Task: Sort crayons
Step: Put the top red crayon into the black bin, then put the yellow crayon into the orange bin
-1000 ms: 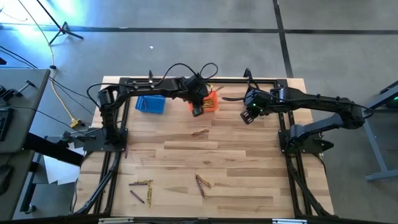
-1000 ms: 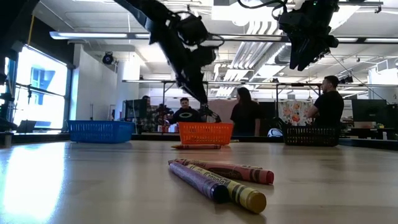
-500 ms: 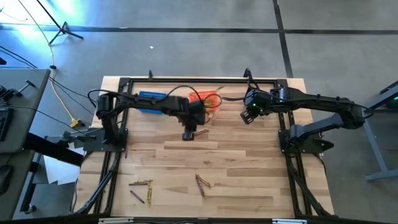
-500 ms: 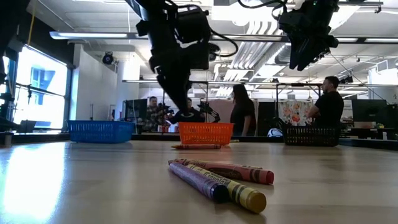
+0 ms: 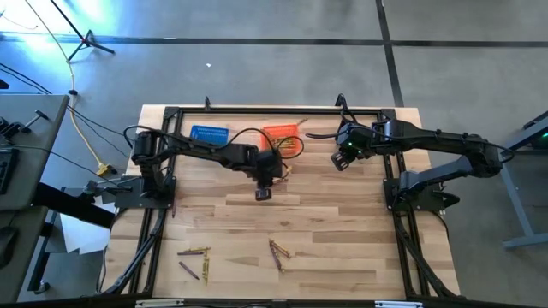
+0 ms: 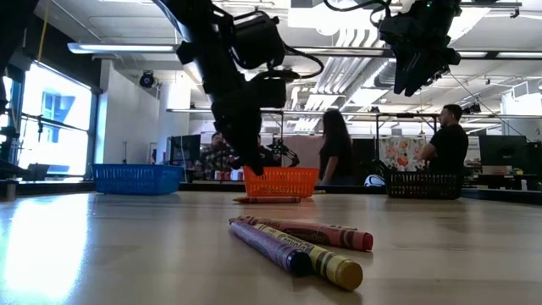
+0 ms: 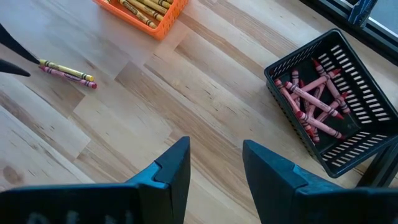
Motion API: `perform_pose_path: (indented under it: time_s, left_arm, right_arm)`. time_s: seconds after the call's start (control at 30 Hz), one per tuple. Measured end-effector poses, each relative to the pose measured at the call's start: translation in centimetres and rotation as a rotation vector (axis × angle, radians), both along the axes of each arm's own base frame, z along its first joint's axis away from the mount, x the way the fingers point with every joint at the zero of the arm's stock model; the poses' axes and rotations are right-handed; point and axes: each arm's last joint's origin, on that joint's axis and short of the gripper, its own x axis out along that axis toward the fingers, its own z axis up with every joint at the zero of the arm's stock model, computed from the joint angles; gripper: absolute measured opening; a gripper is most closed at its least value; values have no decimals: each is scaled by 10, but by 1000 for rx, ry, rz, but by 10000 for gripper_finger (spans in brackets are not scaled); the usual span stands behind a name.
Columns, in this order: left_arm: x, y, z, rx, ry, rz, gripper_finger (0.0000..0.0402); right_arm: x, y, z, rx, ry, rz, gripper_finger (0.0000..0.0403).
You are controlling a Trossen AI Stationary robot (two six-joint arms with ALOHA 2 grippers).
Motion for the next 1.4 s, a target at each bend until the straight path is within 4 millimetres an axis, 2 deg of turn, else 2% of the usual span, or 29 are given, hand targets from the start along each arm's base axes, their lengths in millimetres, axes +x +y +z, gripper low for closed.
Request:
perform_pose_path:
  time_s: [0.37, 0.5, 0.83, 1.13, 1.4]
  left_arm:
    - [0, -14, -7, -13, 28, 24, 69]
    - [3, -13, -9, 10, 12, 36, 69]
    - [17, -11, -39, -12, -6, 82, 69]
    - [24, -21, -36, -31, -14, 78, 69]
    - [31, -11, -21, 41, 1, 62, 69]
  right_arm:
    - [0, 0, 0, 0, 0, 0, 134]
    - [0, 0, 0, 0, 0, 0, 134]
    - [1, 0, 0, -3, -13, 0, 134]
    - [2, 0, 1, -5, -25, 0, 134]
    - [2, 0, 1, -5, -26, 1, 134]
